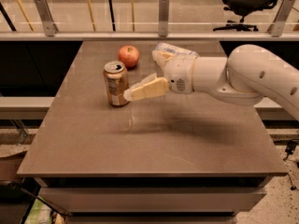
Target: Knock orange can over
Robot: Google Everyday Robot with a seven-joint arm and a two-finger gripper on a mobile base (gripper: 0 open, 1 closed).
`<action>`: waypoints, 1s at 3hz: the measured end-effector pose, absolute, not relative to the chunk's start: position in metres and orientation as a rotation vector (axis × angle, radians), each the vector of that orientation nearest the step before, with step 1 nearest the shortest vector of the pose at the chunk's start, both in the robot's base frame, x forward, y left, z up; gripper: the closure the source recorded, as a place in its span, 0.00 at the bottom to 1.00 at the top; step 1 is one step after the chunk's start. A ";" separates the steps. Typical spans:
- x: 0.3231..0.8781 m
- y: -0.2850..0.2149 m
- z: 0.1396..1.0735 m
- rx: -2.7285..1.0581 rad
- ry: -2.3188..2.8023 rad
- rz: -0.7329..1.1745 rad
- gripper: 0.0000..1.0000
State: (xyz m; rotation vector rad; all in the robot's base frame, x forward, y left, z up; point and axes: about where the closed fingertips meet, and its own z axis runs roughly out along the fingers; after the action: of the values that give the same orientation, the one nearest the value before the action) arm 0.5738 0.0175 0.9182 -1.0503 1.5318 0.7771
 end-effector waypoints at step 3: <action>0.585 0.082 0.903 -1.120 1.471 0.919 0.00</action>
Offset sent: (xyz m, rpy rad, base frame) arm 0.0137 0.0695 -0.0158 0.0509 0.0329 0.1579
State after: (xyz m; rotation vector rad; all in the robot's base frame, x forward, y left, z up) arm 0.5846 0.0824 0.9030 -1.1203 1.4712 0.9189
